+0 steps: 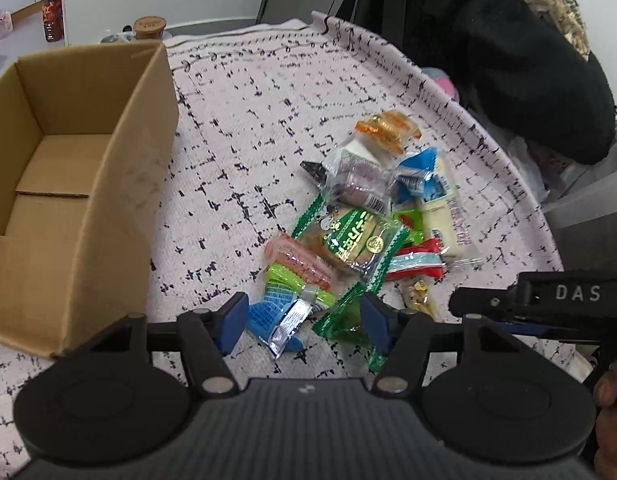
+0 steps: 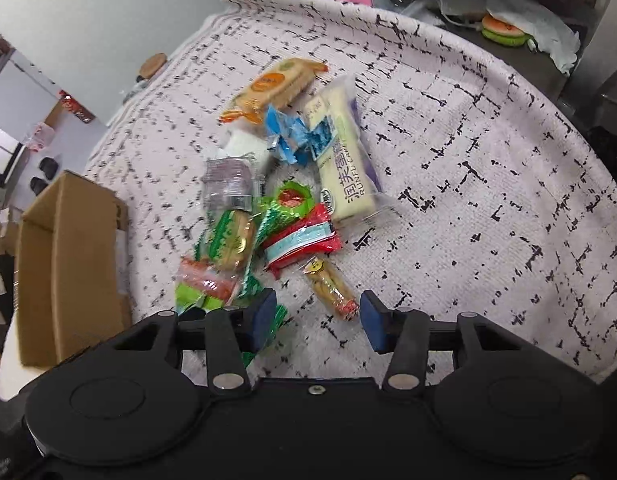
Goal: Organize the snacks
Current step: 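Grasp a blue-wrapped candy with the left tool while the right tool grasps a yellow-wrapped snack, then carry both snacks over the cardboard box and open both tools to drop them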
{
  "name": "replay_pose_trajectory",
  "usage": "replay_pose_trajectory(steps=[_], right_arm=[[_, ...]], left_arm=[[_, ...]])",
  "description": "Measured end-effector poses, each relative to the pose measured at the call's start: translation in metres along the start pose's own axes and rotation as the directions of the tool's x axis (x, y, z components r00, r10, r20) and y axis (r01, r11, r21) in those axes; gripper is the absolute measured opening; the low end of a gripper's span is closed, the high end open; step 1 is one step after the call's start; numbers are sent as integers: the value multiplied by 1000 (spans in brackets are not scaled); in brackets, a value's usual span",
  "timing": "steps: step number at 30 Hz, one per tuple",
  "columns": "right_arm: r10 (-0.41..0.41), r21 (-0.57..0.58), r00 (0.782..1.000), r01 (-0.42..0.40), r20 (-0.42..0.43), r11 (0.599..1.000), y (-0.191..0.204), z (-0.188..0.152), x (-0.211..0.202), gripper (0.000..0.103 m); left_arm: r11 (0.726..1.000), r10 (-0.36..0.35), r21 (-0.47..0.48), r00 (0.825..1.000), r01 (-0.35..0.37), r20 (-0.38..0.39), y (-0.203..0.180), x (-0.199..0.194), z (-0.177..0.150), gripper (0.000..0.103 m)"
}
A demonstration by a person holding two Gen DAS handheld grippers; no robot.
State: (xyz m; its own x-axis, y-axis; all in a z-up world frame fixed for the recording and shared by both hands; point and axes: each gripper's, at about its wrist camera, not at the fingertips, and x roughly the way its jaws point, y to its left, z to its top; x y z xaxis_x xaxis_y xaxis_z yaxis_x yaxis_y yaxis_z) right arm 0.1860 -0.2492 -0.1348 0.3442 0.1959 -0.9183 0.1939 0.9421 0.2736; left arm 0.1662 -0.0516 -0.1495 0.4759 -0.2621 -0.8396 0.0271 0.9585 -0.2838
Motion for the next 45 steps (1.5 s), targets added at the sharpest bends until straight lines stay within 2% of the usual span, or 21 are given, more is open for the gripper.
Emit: replay_pose_trajectory(steps=[7, 13, 14, 16, 17, 19, 25, 26, 27, 34, 45], right_arm=[[-55, -5, 998, 55, -24, 998, 7, 2, 23, 48], [-93, -20, 994, 92, -58, 996, 12, -1, 43, 47], [-95, -19, 993, 94, -63, 995, 12, -2, 46, 45], [-102, -33, 993, 100, -65, 994, 15, -4, 49, 27], [-98, -41, 993, 96, -64, 995, 16, -5, 50, 24], [-76, -42, 996, 74, -55, 996, 17, -7, 47, 18], [-33, -22, 999, 33, 33, 999, 15, -7, 26, 17], [-22, -21, 999, 23, 43, 1000, 15, -7, 22, 17], [-10, -24, 998, 11, 55, 1000, 16, -7, 19, 17], [54, -16, 992, -53, 113, 998, 18, -6, -2, 17], [186, -75, 968, -176, 168, 982, 36, -10, -25, 17]], left_arm=[[1000, 22, -15, 999, -23, -41, 4, 22, -4, 55], [999, 29, -33, 999, -30, -32, 9, 26, -5, 47], [999, 30, -35, 999, -31, -30, 9, 25, -6, 45], [999, 33, -31, 999, -33, -24, 10, 26, -5, 41], [999, 34, -37, 999, -35, -22, 10, 25, -5, 38], [998, 31, -50, 999, -32, -20, 12, 25, -5, 36], [999, 25, -49, 1000, -25, -2, 10, 18, -6, 30], [999, 25, -48, 1000, -25, 3, 9, 16, -6, 23], [999, 24, -46, 1000, -24, 7, 8, 14, -5, 22], [999, 21, -34, 998, -19, 57, 1, -10, -2, 20], [999, 37, -34, 988, -32, 152, -3, -55, 7, 20]])
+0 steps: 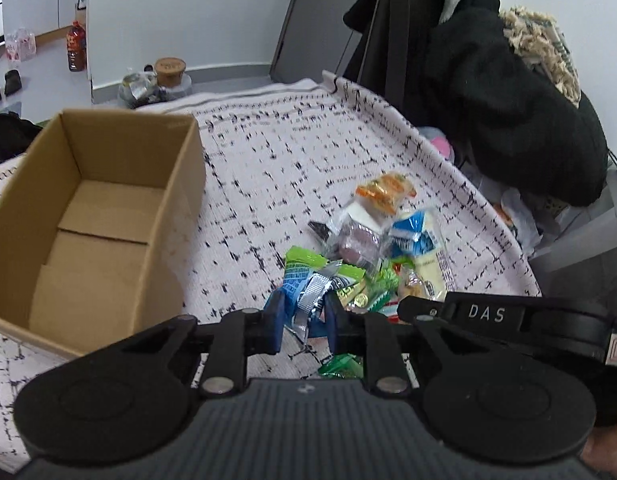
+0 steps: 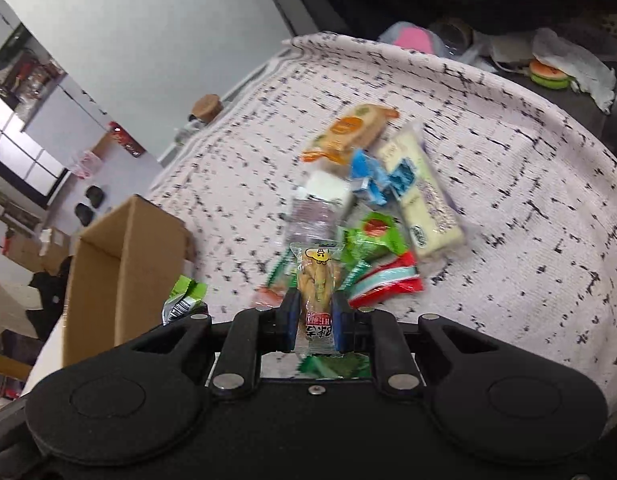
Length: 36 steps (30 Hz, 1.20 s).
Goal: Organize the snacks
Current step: 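Carry both snacks over the cardboard box and open both tools to drop them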
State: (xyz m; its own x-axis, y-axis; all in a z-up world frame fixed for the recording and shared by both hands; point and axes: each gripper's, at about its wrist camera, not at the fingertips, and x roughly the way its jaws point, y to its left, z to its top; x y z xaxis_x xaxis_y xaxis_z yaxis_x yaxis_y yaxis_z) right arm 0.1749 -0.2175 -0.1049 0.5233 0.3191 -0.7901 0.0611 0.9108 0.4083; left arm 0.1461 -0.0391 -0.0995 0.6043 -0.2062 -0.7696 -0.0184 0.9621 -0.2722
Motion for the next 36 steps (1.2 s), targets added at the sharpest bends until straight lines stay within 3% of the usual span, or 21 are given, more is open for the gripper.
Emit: replay_pose_trajectory(steps=[19, 36], right_arm=[[145, -60, 988, -141, 52, 988, 44, -2, -20, 17], [230, -126, 973, -225, 27, 966, 107, -8, -5, 17]], left_arm=[[998, 63, -30, 994, -60, 89, 29, -52, 12, 20], [982, 150, -135, 983, -135, 110, 98, -68, 19, 20]])
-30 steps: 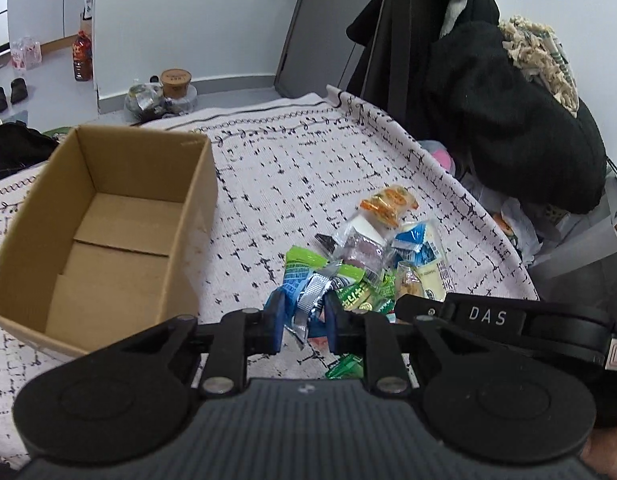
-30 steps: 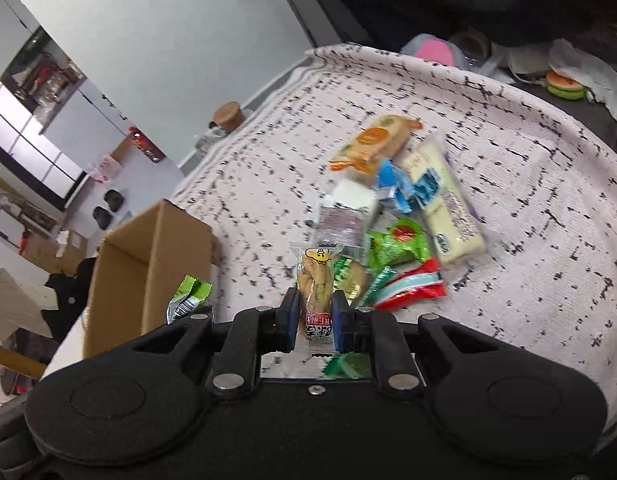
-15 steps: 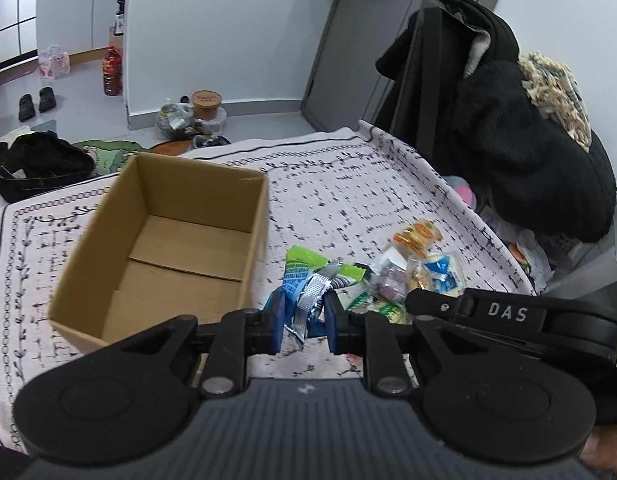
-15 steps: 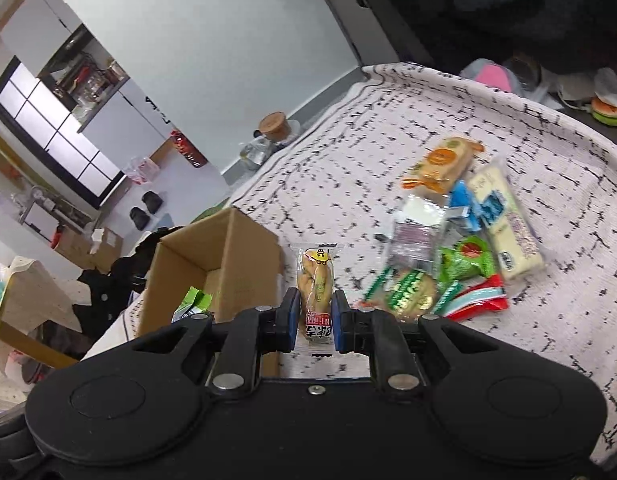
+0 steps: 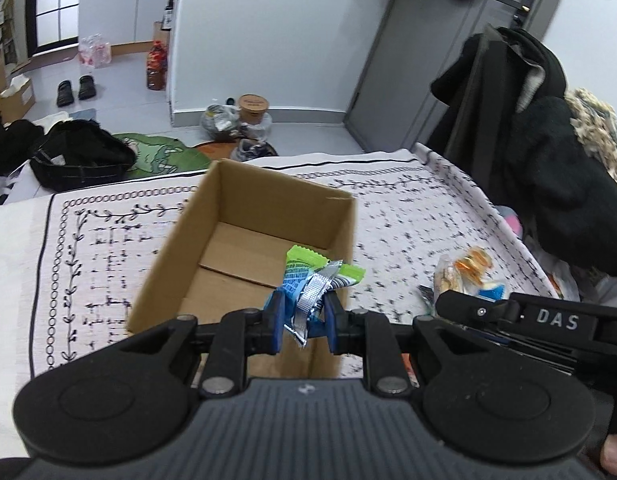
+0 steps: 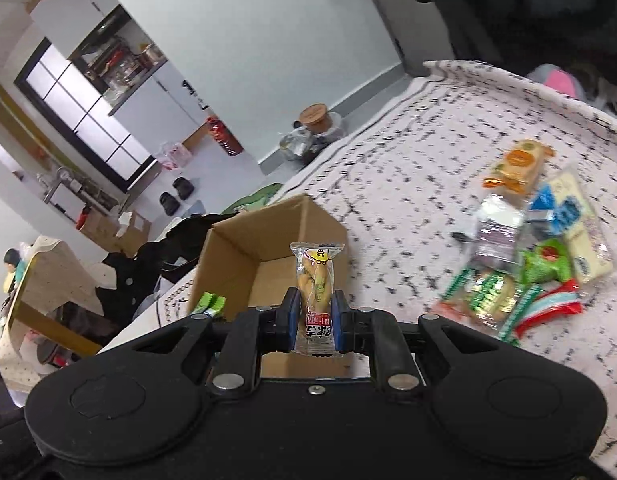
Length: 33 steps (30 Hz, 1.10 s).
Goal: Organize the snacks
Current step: 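Carry both snacks over the cardboard box and open both tools to drop them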
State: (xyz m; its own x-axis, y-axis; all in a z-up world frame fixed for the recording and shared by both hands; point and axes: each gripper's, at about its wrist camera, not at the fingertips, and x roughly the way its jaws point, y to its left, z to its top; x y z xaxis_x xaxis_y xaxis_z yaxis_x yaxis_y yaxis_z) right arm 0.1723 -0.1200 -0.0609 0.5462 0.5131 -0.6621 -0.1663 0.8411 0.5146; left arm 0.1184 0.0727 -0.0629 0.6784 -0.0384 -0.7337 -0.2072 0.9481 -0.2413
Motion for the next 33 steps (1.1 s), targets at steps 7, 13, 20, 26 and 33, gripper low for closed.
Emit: replay_pose_trajectory(steps=[7, 13, 20, 26, 33], right_arm=[[31, -6, 999, -31, -12, 999, 19, 0, 18, 17], [54, -15, 998, -54, -11, 998, 31, -1, 30, 17], [67, -19, 998, -67, -15, 998, 38, 1, 37, 17], [93, -50, 996, -93, -4, 994, 46, 4, 37, 23], [30, -87, 998, -25, 59, 996, 42, 4, 14, 82]], left_arm=[[999, 29, -35, 1000, -28, 2, 24, 6, 7, 20], [997, 41, -61, 999, -40, 8, 39, 10, 13, 20], [996, 60, -62, 998, -60, 0, 42, 9, 15, 24], [995, 55, -87, 998, -54, 13, 44, -2, 17, 34], [990, 95, -113, 994, -89, 50, 48, -19, 20, 62]])
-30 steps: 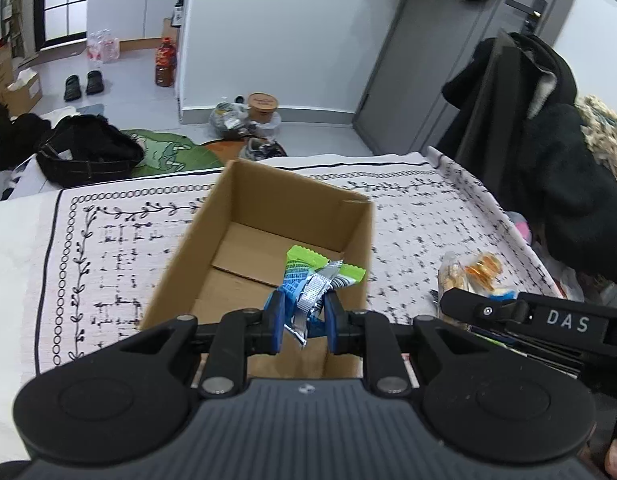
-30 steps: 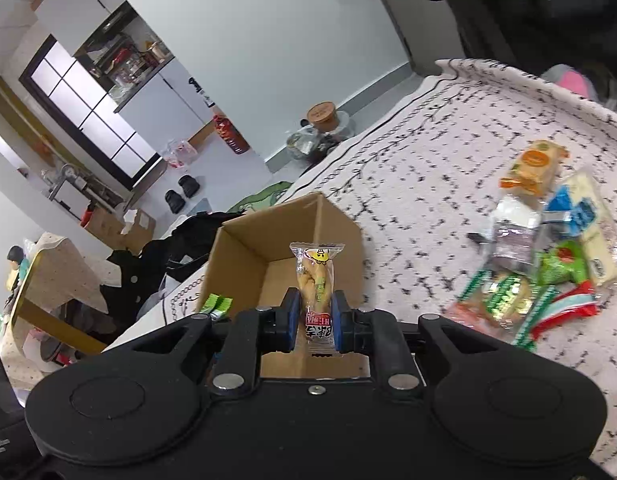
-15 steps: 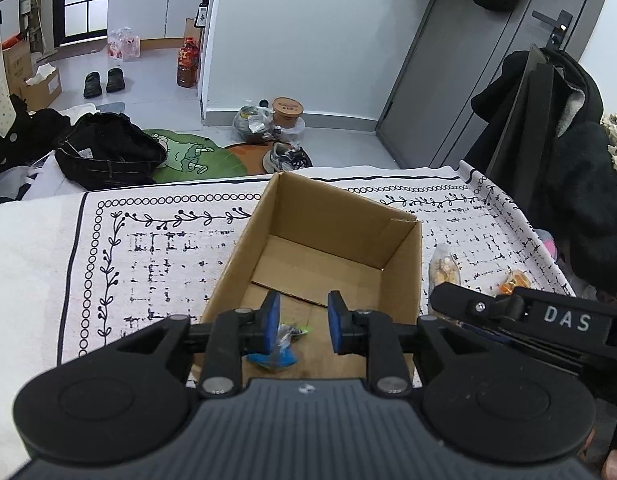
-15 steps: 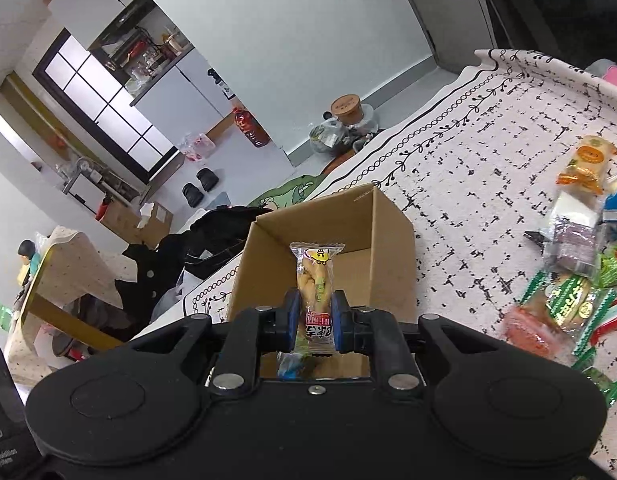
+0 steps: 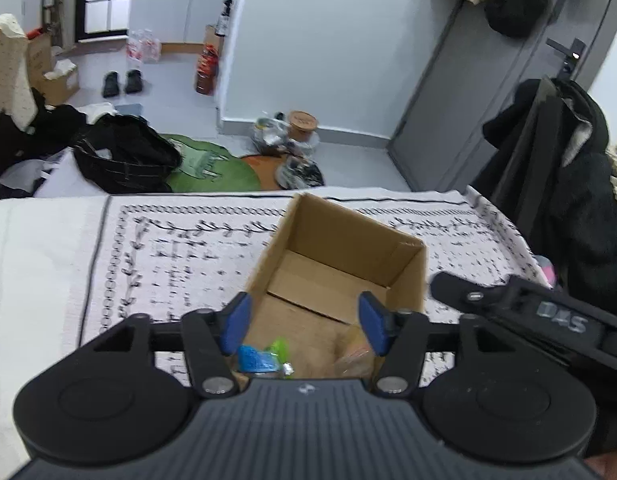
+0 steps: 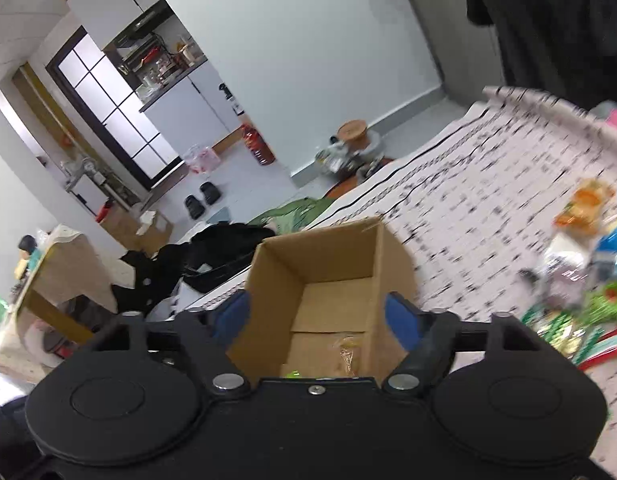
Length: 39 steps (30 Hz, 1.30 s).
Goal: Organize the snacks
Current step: 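Carry both snacks over the cardboard box and open both tools to drop them, then move both tools back toward the snack pile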
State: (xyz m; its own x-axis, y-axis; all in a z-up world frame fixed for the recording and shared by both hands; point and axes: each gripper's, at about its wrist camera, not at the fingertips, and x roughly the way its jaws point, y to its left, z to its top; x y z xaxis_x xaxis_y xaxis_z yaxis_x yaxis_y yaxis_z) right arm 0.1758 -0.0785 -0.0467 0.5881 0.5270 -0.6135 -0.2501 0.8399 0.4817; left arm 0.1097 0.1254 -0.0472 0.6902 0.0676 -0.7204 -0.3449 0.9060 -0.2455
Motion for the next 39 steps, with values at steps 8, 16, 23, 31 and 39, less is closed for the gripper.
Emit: replay_pose_trajectory(steps=[8, 16, 23, 31, 39], right_arm=[[-73, -95, 996, 77, 44, 992, -5, -3, -32, 103], [-146, -104, 988, 150, 46, 983, -28, -9, -58, 103], [-191, -81, 979, 196, 65, 977, -50, -11, -85, 103], [-239, -69, 969, 243, 55, 968, -71, -11, -116, 103], [-254, -47, 966, 256, 43, 965, -92, -12, -136, 103]], left_arm=[[994, 45, 93, 992, -56, 117, -21, -24, -3, 75], [994, -49, 107, 992, 37, 119, -36, -38, -10, 76], [986, -106, 141, 988, 90, 114, -57, -47, -22, 78], [979, -128, 173, 987, 110, 98, -82, -53, -37, 78], [966, -197, 184, 977, 179, 82, -102, -63, -50, 79]])
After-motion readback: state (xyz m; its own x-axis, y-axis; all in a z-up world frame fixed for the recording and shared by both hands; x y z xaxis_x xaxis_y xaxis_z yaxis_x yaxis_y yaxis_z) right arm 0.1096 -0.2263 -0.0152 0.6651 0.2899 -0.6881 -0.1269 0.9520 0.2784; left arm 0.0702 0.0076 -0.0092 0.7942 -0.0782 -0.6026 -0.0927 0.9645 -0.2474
